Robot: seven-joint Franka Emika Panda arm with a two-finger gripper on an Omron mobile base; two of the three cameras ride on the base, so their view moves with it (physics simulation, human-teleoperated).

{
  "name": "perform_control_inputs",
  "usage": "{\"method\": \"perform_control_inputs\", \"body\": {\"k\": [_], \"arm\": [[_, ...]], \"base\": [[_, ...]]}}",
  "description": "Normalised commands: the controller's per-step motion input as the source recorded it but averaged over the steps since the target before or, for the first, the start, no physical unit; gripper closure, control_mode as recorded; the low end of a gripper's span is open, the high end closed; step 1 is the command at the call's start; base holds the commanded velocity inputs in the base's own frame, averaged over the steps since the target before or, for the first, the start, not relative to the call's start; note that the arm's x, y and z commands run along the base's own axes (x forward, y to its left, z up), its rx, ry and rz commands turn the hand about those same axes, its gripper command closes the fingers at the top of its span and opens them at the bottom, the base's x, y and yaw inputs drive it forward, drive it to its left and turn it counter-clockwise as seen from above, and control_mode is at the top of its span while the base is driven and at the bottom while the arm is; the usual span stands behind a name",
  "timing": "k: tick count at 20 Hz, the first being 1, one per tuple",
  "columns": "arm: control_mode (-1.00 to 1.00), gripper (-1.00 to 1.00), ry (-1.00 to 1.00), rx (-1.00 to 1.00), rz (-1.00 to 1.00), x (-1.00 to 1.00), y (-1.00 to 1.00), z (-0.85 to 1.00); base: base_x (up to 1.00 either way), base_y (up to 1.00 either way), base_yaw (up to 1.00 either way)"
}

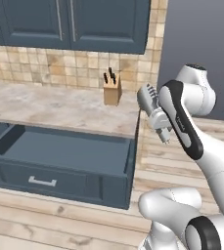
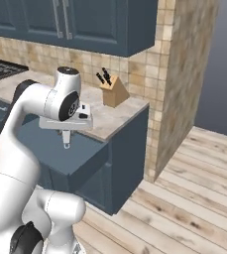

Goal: Take the tongs from the drawer on the left and place them on the dining counter next to the tray containing the hot dog.

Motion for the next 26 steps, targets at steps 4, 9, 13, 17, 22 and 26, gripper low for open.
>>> {"method": "perform_control_inputs", "body": {"k": [4, 9, 13, 17, 22, 26], "arm": [[1.00, 1.00, 0.00, 0.00, 0.00, 0.00, 0.00, 0.00], [1.00, 1.00, 0.00, 0.00, 0.00, 0.00, 0.00, 0.00], [1.00, 1.00, 0.00, 0.00, 0.00, 0.00, 0.00, 0.00], [1.00, 1.00, 0.00, 0.00, 0.00, 0.00, 0.00, 0.00], [1.00, 1.00, 0.00, 0.00, 0.00, 0.00, 0.00, 0.00], [1.00, 1.00, 0.00, 0.00, 0.00, 0.00, 0.00, 0.00]], "base": [[-0.33, 0.16, 0.32], [-0.30, 0.14, 0.33], [-0.28, 0.09, 0.33], [-0.28, 0.09, 0.34], [-0.28, 0.12, 0.36], [-0.23, 0.17, 0.37]]}}
